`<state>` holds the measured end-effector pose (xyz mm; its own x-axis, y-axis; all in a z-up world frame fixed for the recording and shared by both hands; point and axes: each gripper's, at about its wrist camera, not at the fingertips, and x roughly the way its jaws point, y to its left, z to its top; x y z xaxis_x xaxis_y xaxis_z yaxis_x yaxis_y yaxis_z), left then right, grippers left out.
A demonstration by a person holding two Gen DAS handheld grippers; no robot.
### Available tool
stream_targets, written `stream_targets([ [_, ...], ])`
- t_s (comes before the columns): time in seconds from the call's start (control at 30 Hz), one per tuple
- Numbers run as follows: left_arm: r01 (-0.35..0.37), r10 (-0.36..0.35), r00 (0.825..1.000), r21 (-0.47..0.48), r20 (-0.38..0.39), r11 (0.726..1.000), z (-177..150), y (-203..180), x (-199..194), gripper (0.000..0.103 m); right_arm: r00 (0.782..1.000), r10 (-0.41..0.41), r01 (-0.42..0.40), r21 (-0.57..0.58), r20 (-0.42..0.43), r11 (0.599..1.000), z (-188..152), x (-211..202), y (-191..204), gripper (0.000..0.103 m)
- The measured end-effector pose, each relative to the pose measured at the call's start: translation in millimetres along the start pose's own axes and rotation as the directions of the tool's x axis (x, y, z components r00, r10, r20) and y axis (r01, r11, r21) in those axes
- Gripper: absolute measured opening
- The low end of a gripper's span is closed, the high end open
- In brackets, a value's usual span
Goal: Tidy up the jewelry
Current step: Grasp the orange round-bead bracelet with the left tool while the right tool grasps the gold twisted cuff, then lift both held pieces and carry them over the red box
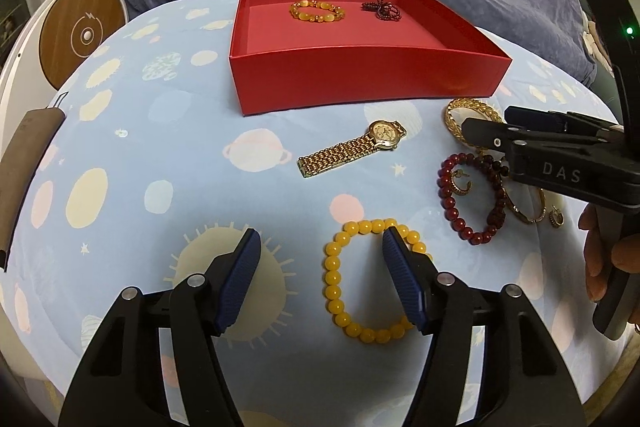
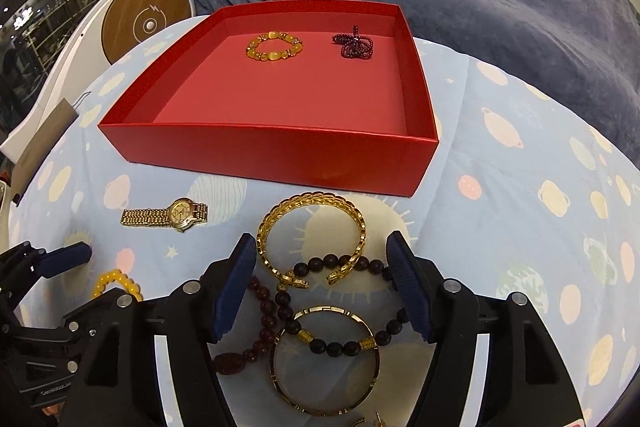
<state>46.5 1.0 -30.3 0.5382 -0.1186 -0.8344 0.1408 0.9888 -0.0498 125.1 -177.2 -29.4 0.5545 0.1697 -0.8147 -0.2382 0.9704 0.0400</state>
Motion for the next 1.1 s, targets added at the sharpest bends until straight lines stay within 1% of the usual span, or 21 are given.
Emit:
stream_targets([
  [0.13,-0.008,0.008,1.0,0.007,0.004,1.0,-0.8,-1.3,-0.5,0.059,1.0,-0.005,0.005,-0.016,0.001,1.0,-0.1,4.4,1.5,0.064],
  [0.17,-0.009,0.009,1.0,0.009,0.005,1.0,-0.7,-2.1,-0.4,0.059,1.0,-0.001,0.001,-0.021,-0.003,1.0,-0.3,5.4,2.0,0.062],
  [0.2,-0.012,0.011,1.0,0.013,0.006,1.0,-0.7,-3.0,-0.2,0.059,1.0,0.005,-0.005,-0.025,-0.004,1.0,-0.5,5.7,2.7,0.057],
  [0.27,-0.015,0.015,1.0,0.017,0.008,1.0,-1.0,-4.5,-0.1,0.059,1.0,0.003,-0.003,-0.033,0.0,0.999,-0.6,5.3,4.0,0.056],
  [0.37,-0.017,0.016,1.0,0.023,0.011,1.0,0.1,-5.8,0.0,0.055,1.0,0.013,-0.013,-0.028,0.002,1.0,-1.1,3.9,2.3,0.056],
  [0.43,-0.018,0.018,1.0,0.023,0.013,1.0,1.0,-5.5,-0.1,0.05,1.0,0.015,-0.015,-0.019,0.006,1.0,-0.9,1.9,0.1,0.056],
  [0.5,-0.012,0.011,1.0,0.022,0.014,1.0,1.7,-4.4,-0.4,0.041,1.0,0.016,-0.016,-0.011,0.013,1.0,0.3,-1.4,-1.6,0.056],
  [0.53,-0.007,0.007,1.0,0.021,0.014,1.0,2.1,-3.6,-0.5,0.039,1.0,0.018,-0.017,-0.008,0.018,1.0,1.0,-3.9,-2.4,0.056],
  [0.57,-0.001,0.0,1.0,0.019,0.013,1.0,1.9,-3.0,-0.8,0.034,1.0,0.019,-0.019,-0.006,0.022,1.0,1.8,-5.9,-3.7,0.056],
  [0.63,0.007,-0.008,1.0,0.023,0.012,1.0,1.8,-2.3,-1.5,0.03,0.999,0.021,-0.021,0.0,0.028,1.0,2.9,-10.1,-5.1,0.056],
  [0.7,0.013,-0.014,1.0,0.029,0.011,0.999,1.6,-2.3,-1.9,0.017,0.999,0.022,-0.023,0.006,0.027,1.0,2.7,-12.3,-5.4,0.056],
  [0.77,0.03,-0.03,1.0,0.033,0.007,0.999,0.9,-3.1,-2.1,0.011,0.999,0.025,-0.025,0.011,0.026,1.0,0.8,-13.9,-5.7,0.056],
  [1.0,0.065,-0.065,0.998,0.03,0.002,0.997,1.3,-3.9,-4.9,0.007,0.999,0.027,-0.027,0.008,0.034,1.0,-2.9,-18.4,-5.3,0.056],
  [1.1,0.075,-0.075,0.997,0.025,0.022,0.997,4.8,-4.4,-12.2,0.007,0.998,0.033,-0.034,0.017,0.047,0.999,-1.4,-24.6,-6.4,0.056],
])
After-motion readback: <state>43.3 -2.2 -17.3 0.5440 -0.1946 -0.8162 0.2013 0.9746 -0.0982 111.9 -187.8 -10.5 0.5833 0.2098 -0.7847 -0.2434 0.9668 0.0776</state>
